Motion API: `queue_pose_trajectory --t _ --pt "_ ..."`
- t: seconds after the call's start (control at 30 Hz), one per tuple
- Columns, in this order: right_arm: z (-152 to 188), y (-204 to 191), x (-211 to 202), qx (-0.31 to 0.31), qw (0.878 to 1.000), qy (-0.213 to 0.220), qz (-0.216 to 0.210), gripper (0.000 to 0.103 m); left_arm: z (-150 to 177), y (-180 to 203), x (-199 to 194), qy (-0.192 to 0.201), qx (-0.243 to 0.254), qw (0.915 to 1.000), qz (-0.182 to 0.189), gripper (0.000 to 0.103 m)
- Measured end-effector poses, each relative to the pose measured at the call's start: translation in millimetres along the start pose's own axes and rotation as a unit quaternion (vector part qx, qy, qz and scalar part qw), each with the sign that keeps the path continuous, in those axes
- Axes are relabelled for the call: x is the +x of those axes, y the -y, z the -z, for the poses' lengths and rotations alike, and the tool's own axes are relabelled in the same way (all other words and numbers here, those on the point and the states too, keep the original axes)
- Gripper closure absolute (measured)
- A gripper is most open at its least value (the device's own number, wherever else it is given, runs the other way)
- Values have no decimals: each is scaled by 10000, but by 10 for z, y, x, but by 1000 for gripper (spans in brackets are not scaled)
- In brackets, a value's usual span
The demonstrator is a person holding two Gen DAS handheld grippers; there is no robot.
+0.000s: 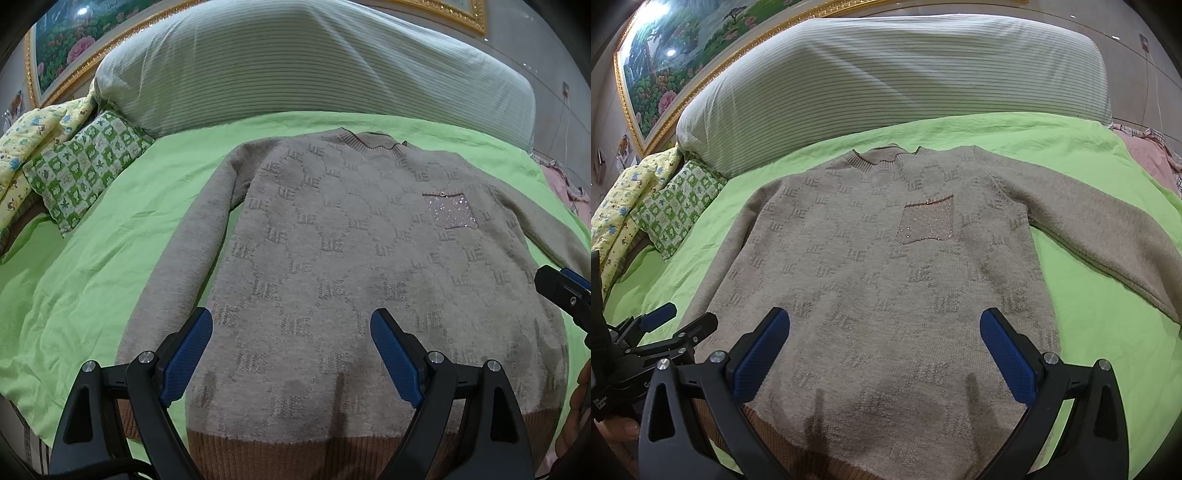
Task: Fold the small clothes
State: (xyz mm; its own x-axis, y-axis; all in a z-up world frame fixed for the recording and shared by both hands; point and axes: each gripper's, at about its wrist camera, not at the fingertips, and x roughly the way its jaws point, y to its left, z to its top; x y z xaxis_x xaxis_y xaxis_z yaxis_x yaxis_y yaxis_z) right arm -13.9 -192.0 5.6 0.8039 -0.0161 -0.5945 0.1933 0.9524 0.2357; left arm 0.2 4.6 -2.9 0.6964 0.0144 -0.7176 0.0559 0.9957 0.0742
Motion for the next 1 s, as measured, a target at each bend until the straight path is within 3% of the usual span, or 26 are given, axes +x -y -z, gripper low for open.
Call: queue_pose_trajectory --t 0.37,0.47,0.67,1.0 --pt "-3 -3 9 41 10000 -20 -6 0 -16 25 58 -428 8 9991 79 15" --pt "3 54 12 132 9999 -35 -56 0 -20 30 77 -359 -17 9993 81 15" --pt "66 423 -74 589 9982 -2 90 0 -41 47 142 -347 -26 9993 139 14" --pt "239 1276 -404 1362 9877 205 740 0 -154 161 233 -415 46 9988 272 13"
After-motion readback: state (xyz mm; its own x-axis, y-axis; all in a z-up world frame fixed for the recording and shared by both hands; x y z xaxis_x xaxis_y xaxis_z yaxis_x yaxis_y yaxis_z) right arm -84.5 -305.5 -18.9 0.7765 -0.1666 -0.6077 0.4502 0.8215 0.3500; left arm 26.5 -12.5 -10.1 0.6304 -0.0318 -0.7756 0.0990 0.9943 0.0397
